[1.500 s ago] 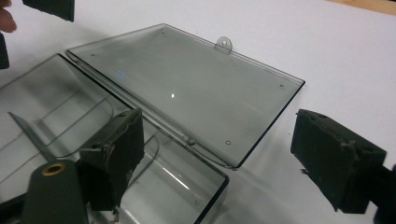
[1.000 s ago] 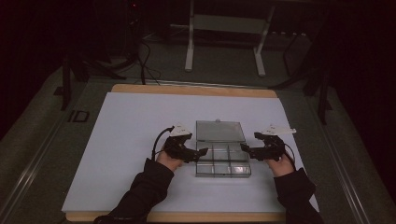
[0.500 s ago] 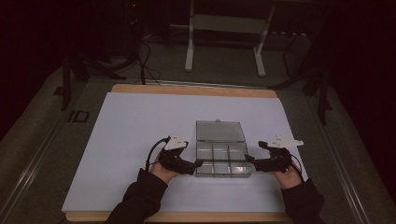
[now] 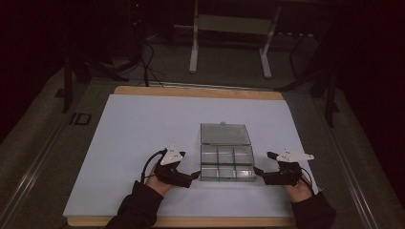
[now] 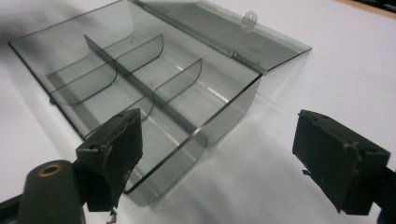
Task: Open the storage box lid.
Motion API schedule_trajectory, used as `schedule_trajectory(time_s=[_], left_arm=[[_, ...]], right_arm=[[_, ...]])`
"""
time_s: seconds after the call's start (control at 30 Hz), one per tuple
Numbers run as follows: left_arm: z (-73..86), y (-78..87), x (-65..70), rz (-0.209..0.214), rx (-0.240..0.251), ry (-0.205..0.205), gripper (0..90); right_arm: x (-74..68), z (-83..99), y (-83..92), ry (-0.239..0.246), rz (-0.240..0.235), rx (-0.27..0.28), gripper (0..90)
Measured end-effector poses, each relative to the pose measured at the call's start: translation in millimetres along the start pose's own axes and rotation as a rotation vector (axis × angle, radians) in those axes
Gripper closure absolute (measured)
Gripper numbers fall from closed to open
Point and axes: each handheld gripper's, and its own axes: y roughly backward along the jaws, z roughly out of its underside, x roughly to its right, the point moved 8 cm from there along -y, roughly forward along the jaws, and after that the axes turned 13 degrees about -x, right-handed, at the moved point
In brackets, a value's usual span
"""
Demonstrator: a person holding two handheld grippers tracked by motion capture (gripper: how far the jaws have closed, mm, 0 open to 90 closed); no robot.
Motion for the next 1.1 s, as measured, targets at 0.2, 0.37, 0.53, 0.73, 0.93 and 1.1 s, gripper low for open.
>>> schedule_trajectory(time_s=[0.2,0.37,0.53,0.73,0.93,1.1], left_arm=[[12.7,3.0,-6.3,-0.028,-0.004,0.023,8.6],[23.2,5.3,-12.8,-0.065,-0.011,0.041,8.7],[29.1,6.3,-15.9,-0.079,-0.014,0.053,8.6],[31.7,7.2,-17.9,-0.095,-0.010,0.060,8.6],[33.3,8.2,-18.3,-0.125,-0.016,0.053,8.6],[35.8,11.6,-19.9,-0.159,-0.022,0.049,8.6]], right_arm=[[-0.8,11.0,-3.3,0.009,0.005,-0.009,14.9],[-2.1,16.0,1.1,0.007,-0.003,0.028,14.6],[0.2,24.1,4.9,-0.007,0.004,0.024,14.6],[6.3,42.1,1.5,-0.029,0.029,-0.006,14.6],[14.0,52.7,3.2,-0.035,0.072,-0.017,14.5],[21.6,59.0,6.4,-0.046,0.121,-0.019,14.5]])
